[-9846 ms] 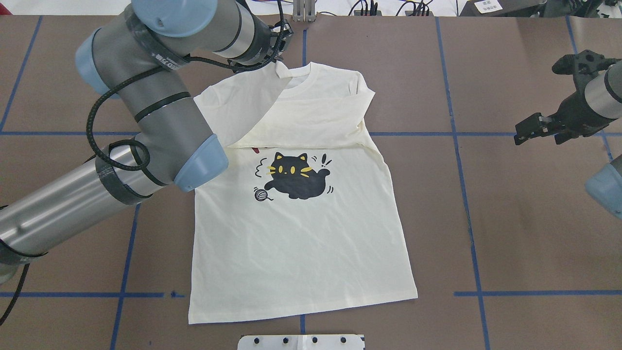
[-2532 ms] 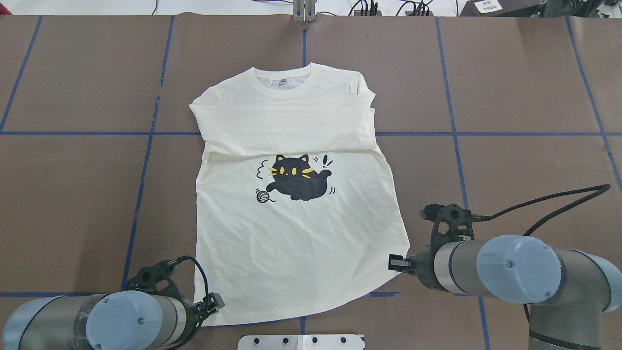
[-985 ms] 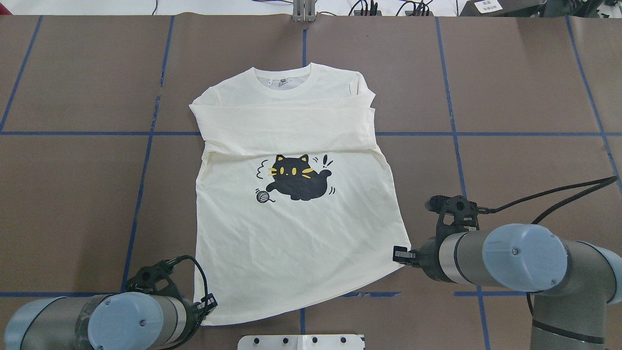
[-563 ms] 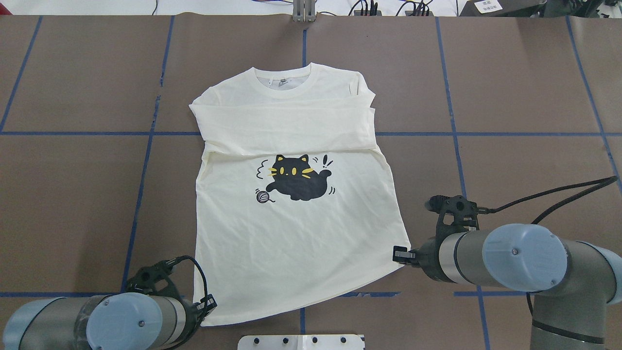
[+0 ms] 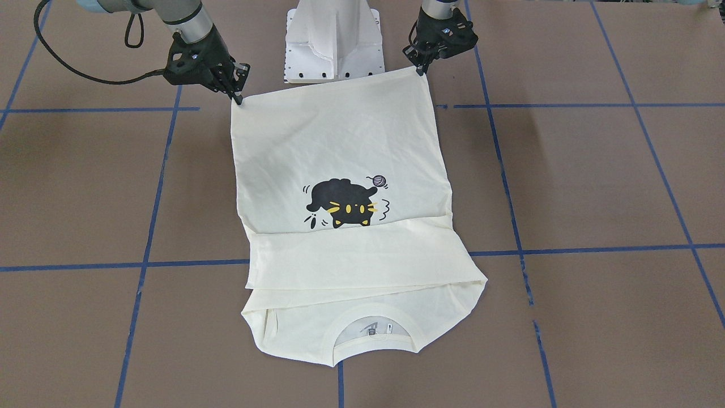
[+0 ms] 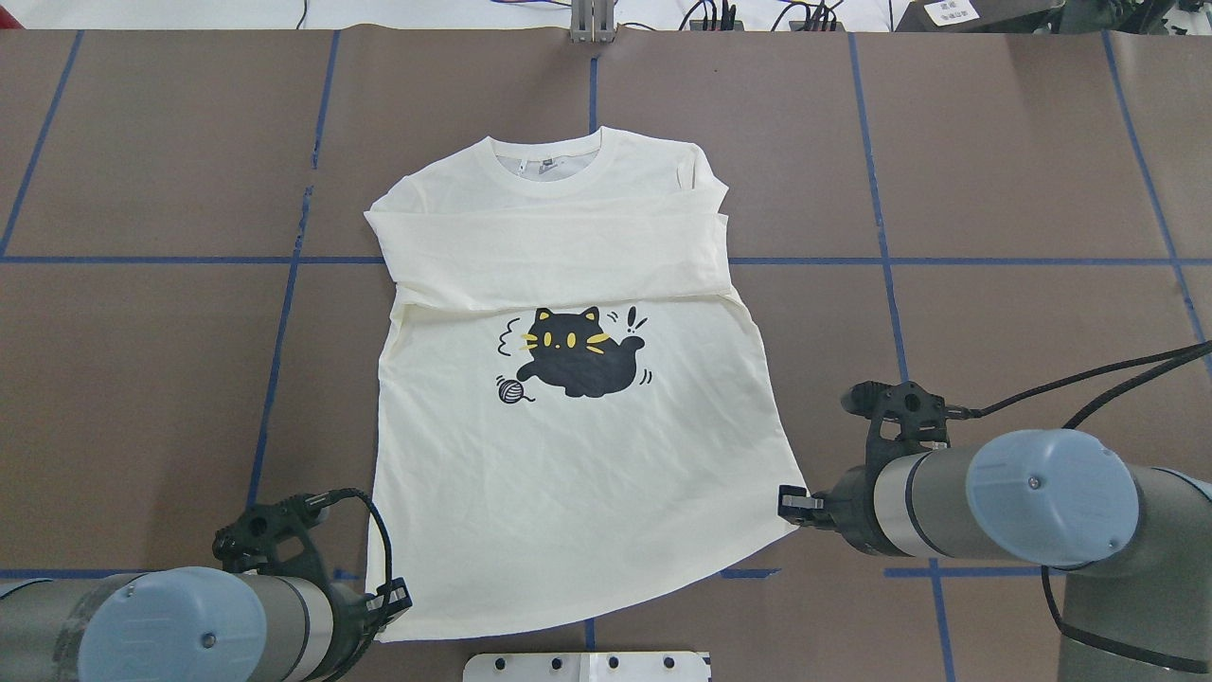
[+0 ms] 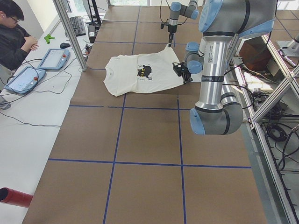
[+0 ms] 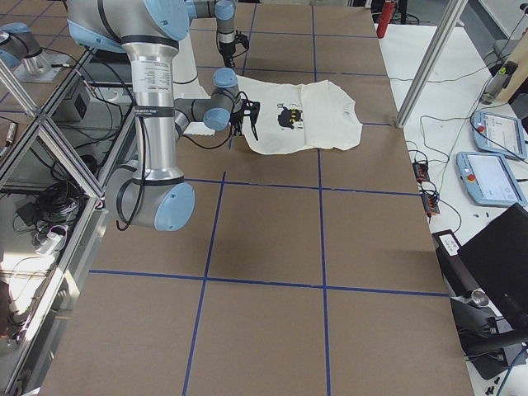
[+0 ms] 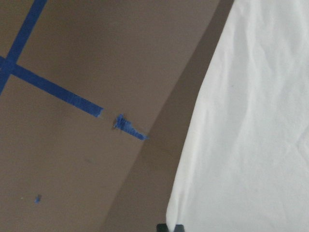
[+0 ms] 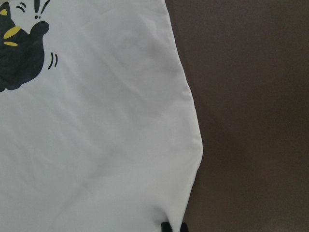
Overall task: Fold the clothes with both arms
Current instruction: 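Move both grippers to the hem corners nearest the robot and grasp them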
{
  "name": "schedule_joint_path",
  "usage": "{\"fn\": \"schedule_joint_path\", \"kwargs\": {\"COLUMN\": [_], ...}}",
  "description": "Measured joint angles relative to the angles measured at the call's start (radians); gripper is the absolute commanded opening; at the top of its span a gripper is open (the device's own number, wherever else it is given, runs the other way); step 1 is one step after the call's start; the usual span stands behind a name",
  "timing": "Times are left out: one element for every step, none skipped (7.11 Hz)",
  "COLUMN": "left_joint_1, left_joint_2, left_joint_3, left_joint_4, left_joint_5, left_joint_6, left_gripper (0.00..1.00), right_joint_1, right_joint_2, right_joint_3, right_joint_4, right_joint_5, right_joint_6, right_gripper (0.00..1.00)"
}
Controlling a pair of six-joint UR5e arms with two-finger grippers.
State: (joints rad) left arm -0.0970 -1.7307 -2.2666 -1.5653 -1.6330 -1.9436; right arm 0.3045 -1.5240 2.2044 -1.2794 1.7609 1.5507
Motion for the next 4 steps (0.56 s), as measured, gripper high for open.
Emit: {"fn": "schedule_joint_path", "kwargs": {"left_joint_1": [0.0,0.003,0.007,0.009], "left_joint_2": [-0.002,-0.004,-0.005,-0.006], "left_joint_3": [-0.04,-0.083,-0.136,-0.191], "left_joint_4": [0.009,0.015,0.03,0.053], "left_joint_5": [-0.002,-0.007,-0.029,-0.065], "left_joint_6": [0.037,0.062,0.099,0.152], "left_gripper": [0.0,0.0,0.0,0.0], "right_joint_1": [0.0,-0.007,-0.033,-0.083], "right_joint_2": [-0.038,-0.089,-0.132,-0.159], "right_joint_3": [0.043,0.095,0.145,0.192], "right_joint_4": [-0.003,-0.004,-0.004,-0.004], "right_joint_5": [0.041,0.086,0.121,0.134], "right_joint_6": [0.002,0.018,0.056,0.106], "right_gripper": [0.0,0.0,0.0,0.0]}}
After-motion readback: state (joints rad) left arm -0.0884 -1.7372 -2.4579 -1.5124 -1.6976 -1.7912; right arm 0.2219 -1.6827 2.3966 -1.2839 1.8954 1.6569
